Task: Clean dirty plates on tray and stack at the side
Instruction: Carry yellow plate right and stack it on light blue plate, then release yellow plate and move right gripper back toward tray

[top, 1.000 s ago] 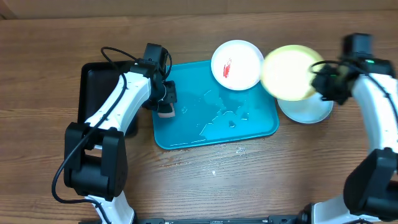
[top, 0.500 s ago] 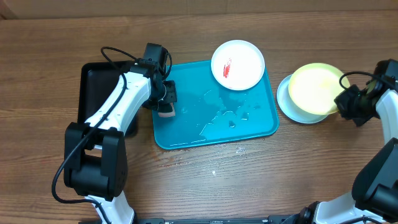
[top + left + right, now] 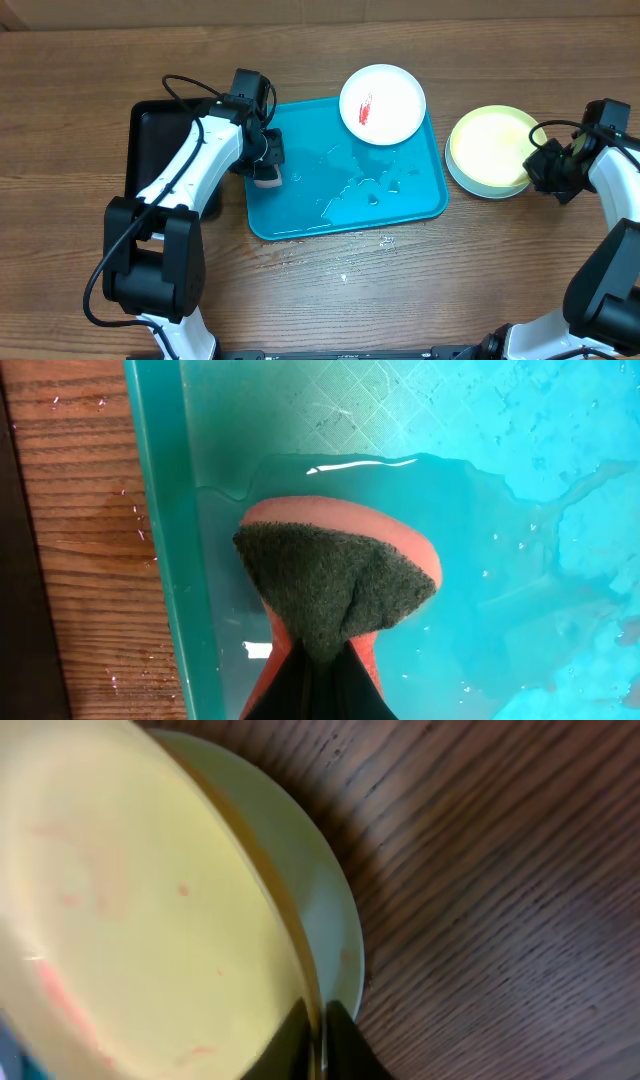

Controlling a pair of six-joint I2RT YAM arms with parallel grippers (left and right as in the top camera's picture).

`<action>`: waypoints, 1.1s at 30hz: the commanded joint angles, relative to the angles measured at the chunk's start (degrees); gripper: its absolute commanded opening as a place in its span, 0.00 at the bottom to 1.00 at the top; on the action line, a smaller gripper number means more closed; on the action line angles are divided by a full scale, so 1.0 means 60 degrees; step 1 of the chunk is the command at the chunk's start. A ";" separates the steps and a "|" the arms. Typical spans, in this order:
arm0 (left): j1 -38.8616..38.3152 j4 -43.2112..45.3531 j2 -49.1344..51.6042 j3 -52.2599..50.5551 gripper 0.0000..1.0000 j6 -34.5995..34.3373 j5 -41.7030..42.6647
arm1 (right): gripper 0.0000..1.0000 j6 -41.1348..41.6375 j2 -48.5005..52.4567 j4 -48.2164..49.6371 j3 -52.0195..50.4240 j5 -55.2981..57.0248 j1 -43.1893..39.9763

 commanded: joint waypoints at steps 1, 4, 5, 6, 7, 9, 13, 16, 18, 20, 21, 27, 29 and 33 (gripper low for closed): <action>-0.0062 0.0011 0.0015 -0.0029 0.04 -0.0138 0.0073 | 0.21 -0.0004 0.0022 0.0044 -0.0007 0.0007 0.0004; -0.0058 0.0011 0.0015 -0.0029 0.04 -0.0138 0.0073 | 0.27 -0.0015 0.0022 -0.0040 -0.0004 -0.0036 0.0004; -0.0058 0.0011 0.0015 -0.0029 0.04 -0.0138 0.0073 | 0.27 -0.0044 0.0022 -0.0117 -0.0004 -0.0098 0.0015; -0.0062 0.0011 0.0015 -0.0029 0.04 -0.0138 0.0073 | 0.27 -0.0062 0.0022 -0.0186 -0.0004 -0.0098 0.0044; -0.0062 0.0011 0.0015 -0.0029 0.04 -0.0138 0.0073 | 0.27 -0.0270 0.0022 -0.0244 -0.0004 -0.0193 0.0098; -0.0062 0.0011 0.0015 -0.0029 0.04 -0.0138 0.0073 | 0.27 -0.0718 0.0022 -0.0364 -0.0004 -0.0506 0.0248; -0.0062 0.0015 0.0015 -0.0029 0.04 -0.0138 0.0073 | 0.27 -0.1712 0.0022 -0.0688 -0.0004 -0.1279 0.0903; -0.0062 0.0015 0.0015 -0.0029 0.04 -0.0138 0.0073 | 0.27 -0.2255 0.0022 -0.0984 -0.0007 -0.1264 0.1632; -0.0058 0.0011 0.0015 -0.0029 0.04 -0.0138 0.0073 | 0.27 -0.2546 0.0022 -0.1147 -0.0007 -0.1239 0.2142; -0.0062 0.0015 0.0015 -0.0029 0.04 -0.0138 0.0069 | 0.28 -0.2790 0.0022 -0.1224 -0.0044 -0.1235 0.2590; -0.0058 0.0015 0.0015 -0.0029 0.04 -0.0138 0.0069 | 0.28 -0.2841 0.0022 -0.1206 -0.0098 -0.1140 0.2816; -0.0058 0.0036 0.0015 -0.0029 0.04 -0.0138 0.0069 | 0.30 -0.2823 0.0026 -0.0346 -0.0863 -0.0219 0.3708; -0.0058 0.0044 0.0015 -0.0029 0.04 -0.0138 0.0073 | 0.30 -0.2827 0.0026 0.0117 -0.1242 -0.0069 0.3872; -0.0058 0.0047 0.0015 -0.0029 0.04 -0.0138 0.0069 | 0.31 -0.2976 0.0026 0.1045 -0.1894 -0.0058 0.4014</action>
